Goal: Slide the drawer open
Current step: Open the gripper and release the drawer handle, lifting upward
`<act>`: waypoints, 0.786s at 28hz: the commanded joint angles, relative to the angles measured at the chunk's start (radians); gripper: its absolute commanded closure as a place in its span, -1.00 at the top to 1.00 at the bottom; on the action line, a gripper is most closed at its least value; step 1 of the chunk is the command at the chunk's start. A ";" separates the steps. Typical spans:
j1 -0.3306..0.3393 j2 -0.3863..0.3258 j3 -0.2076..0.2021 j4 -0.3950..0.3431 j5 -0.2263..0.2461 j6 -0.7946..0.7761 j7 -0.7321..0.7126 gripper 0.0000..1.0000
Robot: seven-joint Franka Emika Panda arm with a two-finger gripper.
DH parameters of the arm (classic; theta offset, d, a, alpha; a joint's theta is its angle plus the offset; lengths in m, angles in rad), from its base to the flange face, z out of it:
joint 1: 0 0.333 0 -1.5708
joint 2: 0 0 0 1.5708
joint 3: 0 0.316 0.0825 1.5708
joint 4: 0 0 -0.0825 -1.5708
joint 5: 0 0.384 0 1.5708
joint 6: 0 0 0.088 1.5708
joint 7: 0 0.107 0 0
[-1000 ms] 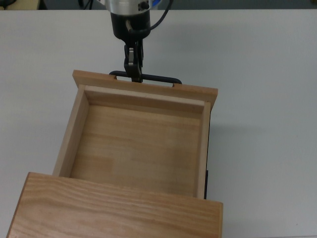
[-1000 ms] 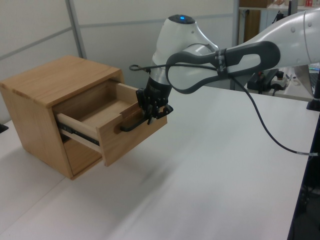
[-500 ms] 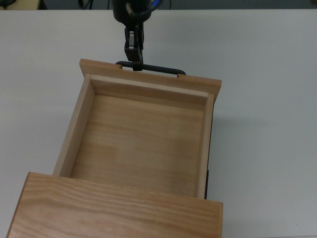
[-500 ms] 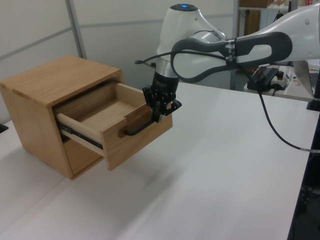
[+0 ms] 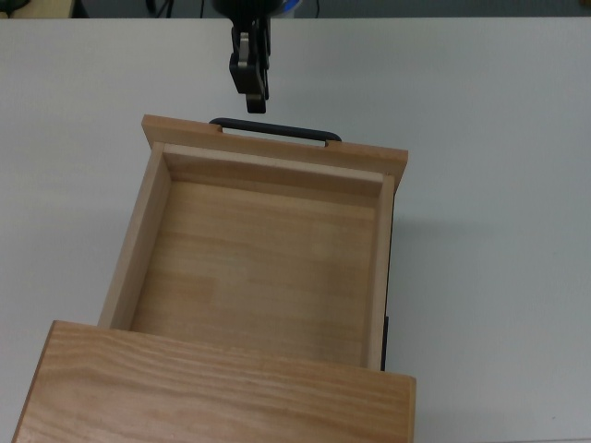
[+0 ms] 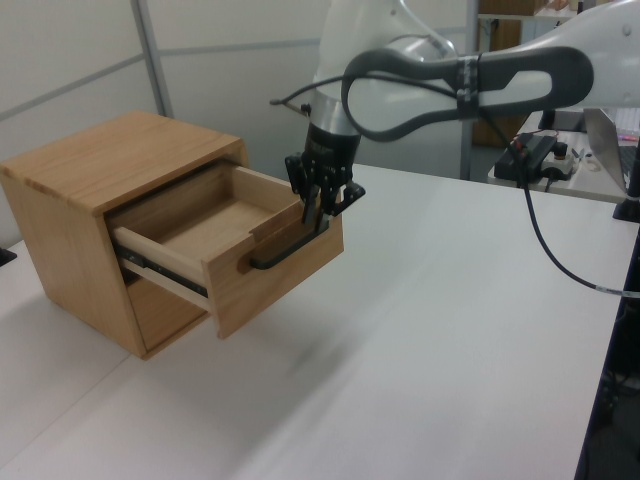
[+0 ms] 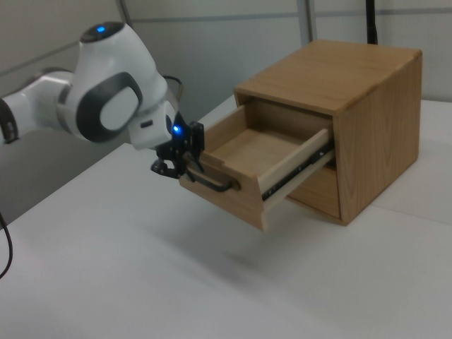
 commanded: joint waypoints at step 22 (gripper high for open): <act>0.006 -0.032 0.009 0.008 -0.010 -0.253 -0.553 1.00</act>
